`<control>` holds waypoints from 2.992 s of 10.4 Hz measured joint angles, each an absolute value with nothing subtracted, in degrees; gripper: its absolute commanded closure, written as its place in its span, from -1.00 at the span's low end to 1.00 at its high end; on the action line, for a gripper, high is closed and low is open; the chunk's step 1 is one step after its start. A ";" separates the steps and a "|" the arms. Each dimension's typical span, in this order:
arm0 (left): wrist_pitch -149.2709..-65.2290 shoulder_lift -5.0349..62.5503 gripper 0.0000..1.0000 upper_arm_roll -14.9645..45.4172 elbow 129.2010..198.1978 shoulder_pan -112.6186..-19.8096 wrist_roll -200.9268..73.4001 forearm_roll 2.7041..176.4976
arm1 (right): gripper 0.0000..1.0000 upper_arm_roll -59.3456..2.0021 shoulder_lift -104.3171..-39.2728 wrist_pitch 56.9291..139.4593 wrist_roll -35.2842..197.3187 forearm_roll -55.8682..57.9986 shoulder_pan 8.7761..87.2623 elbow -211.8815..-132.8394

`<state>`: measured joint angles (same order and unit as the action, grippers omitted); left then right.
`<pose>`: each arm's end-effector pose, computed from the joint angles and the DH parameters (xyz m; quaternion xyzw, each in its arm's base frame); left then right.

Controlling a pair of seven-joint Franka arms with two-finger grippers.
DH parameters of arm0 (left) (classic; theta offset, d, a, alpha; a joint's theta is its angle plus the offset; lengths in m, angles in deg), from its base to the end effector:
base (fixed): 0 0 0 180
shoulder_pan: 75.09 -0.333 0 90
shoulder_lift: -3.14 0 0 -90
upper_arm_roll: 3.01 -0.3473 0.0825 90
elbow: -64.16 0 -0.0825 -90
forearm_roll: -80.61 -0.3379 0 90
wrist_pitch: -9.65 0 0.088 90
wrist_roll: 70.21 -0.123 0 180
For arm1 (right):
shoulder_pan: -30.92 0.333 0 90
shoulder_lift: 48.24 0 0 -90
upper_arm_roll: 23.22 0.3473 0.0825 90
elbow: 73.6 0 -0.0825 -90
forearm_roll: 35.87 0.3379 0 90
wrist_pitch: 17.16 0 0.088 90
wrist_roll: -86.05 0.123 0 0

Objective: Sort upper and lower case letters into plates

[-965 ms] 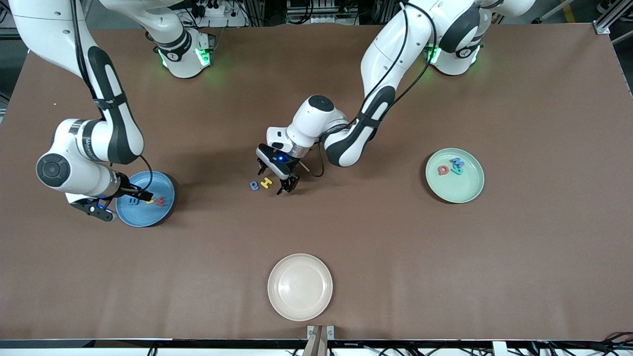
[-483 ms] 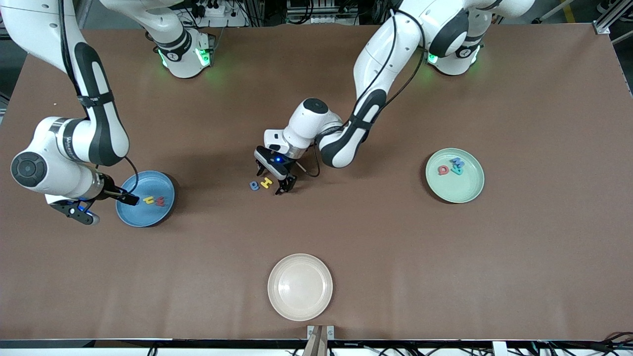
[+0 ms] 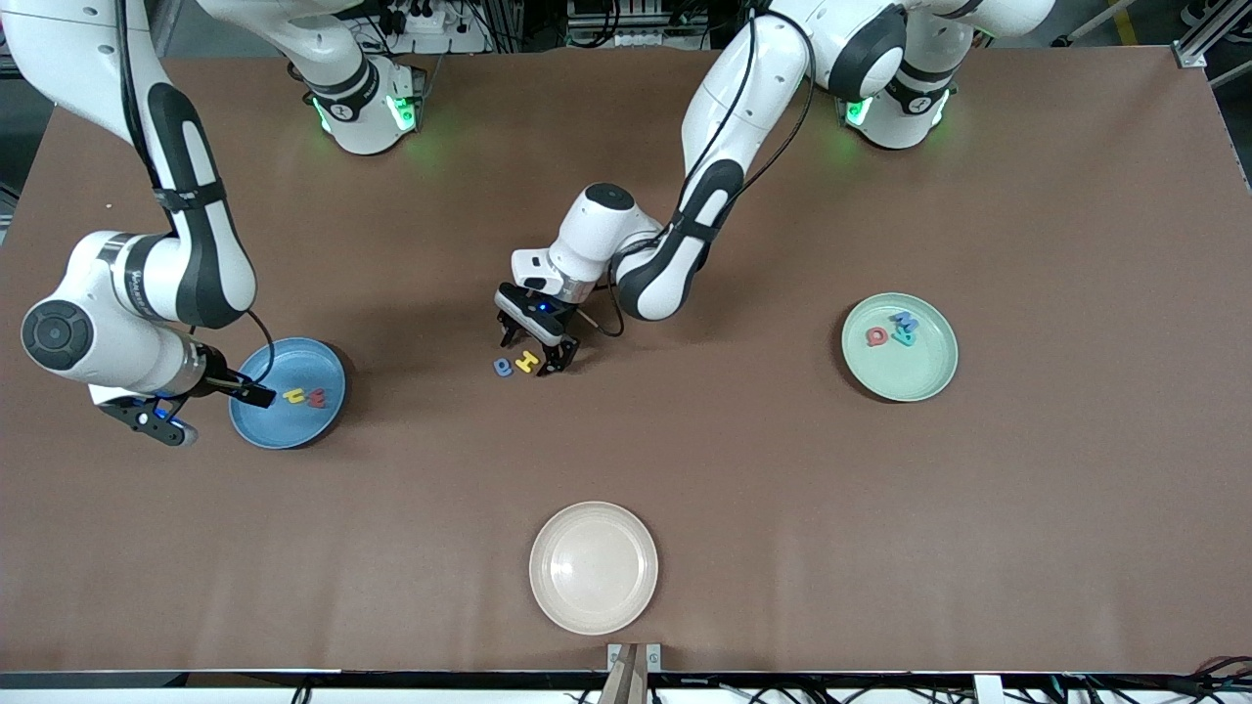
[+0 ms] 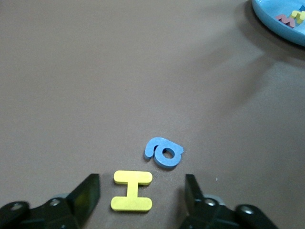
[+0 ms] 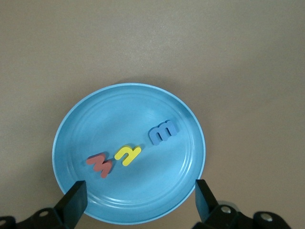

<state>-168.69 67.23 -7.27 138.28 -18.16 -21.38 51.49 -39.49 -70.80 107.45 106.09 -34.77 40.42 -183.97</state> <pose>0.4185 -0.6517 0.1676 0.8907 -0.2934 0.2973 0.1795 0.5797 -0.0564 0.3261 0.9699 -0.2303 -0.0587 0.0540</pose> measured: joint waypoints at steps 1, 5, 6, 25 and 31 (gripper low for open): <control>-168.69 67.24 0.16 -7.41 138.27 -18.20 -21.23 51.49 | -1.00 -39.49 -70.80 107.50 106.09 -34.78 40.41 -183.93; -168.77 67.25 0.45 -7.40 138.14 -18.10 -20.49 51.49 | -1.00 -39.48 -70.80 107.52 106.09 -34.79 40.42 -183.58; -168.77 67.27 0.51 -7.35 138.07 -18.06 -20.20 51.49 | -1.00 -39.46 -70.80 107.53 106.09 -34.79 40.42 -183.58; -149.41 61.40 0.68 -2.90 136.52 -18.12 -18.41 58.53 | -1.00 -38.47 -70.80 107.59 106.60 -34.75 41.80 -182.28; -146.62 61.40 0.63 -1.07 136.66 -21.70 -20.65 58.54 | -1.00 -38.57 -70.81 107.58 106.61 -34.75 41.68 -182.24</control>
<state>-146.62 61.40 -1.07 136.66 -21.70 -20.65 58.54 -38.57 -70.81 107.58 106.61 -34.75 41.68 -182.24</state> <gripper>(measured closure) 0.833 0.000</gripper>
